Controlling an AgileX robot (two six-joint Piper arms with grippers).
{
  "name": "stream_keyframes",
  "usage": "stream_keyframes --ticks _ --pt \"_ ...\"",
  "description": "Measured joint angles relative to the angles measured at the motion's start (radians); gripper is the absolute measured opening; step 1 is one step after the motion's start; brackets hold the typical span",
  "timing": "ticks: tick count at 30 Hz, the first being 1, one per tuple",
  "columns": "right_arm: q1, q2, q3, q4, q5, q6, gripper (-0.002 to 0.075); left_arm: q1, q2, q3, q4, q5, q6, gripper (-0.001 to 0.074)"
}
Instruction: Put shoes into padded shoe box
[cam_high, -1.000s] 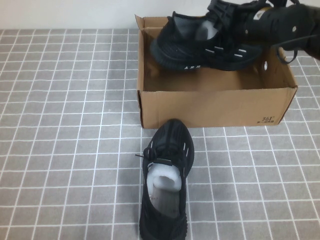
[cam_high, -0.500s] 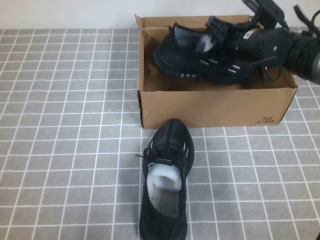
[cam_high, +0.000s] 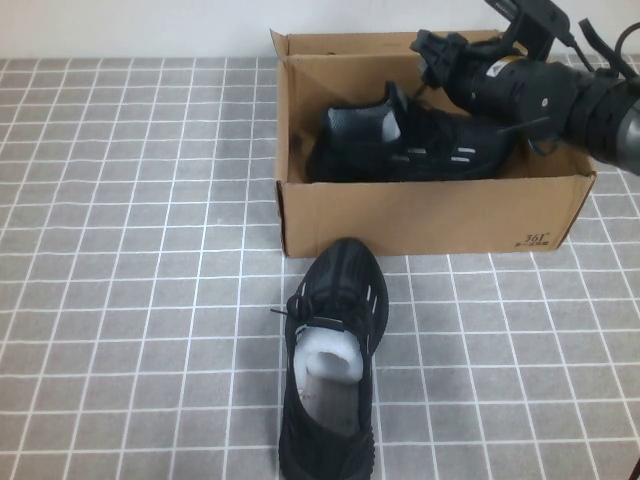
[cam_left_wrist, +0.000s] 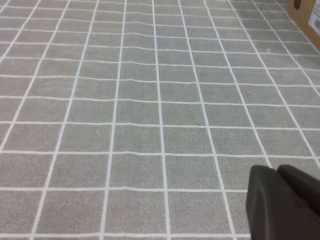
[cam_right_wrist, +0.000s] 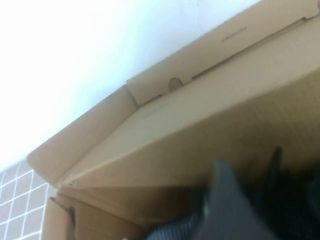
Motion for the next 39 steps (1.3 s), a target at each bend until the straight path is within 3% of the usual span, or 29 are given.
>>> stream_keyframes --ticks 3,9,12,16,19,26,39 --pt "0.004 -0.031 0.000 0.000 0.029 -0.011 0.0402 0.000 0.000 0.000 0.000 0.000 0.000 -0.0004" --pt "0.034 -0.163 0.000 -0.009 0.082 -0.193 0.0427 0.000 0.000 0.000 0.000 0.000 0.000 -0.0004" --pt "0.040 -0.260 0.000 -0.024 0.157 -0.338 0.0358 0.000 0.000 0.000 0.000 0.000 0.000 -0.0004" --pt "0.042 -0.420 0.000 -0.049 0.330 -0.507 0.0125 0.000 0.000 0.000 0.000 0.000 0.000 -0.0004" --pt "0.042 -0.536 -0.002 -0.088 0.498 -0.570 0.0029 0.000 0.000 0.000 0.000 0.000 0.000 -0.0004" --pt "0.042 -0.799 0.018 -0.227 0.818 -0.608 -0.0004 0.000 0.000 0.000 0.000 0.000 0.000 -0.0004" --pt "0.042 -1.182 0.388 -0.314 0.880 -0.577 -0.0006 0.000 0.000 0.000 0.000 0.000 0.000 -0.0004"
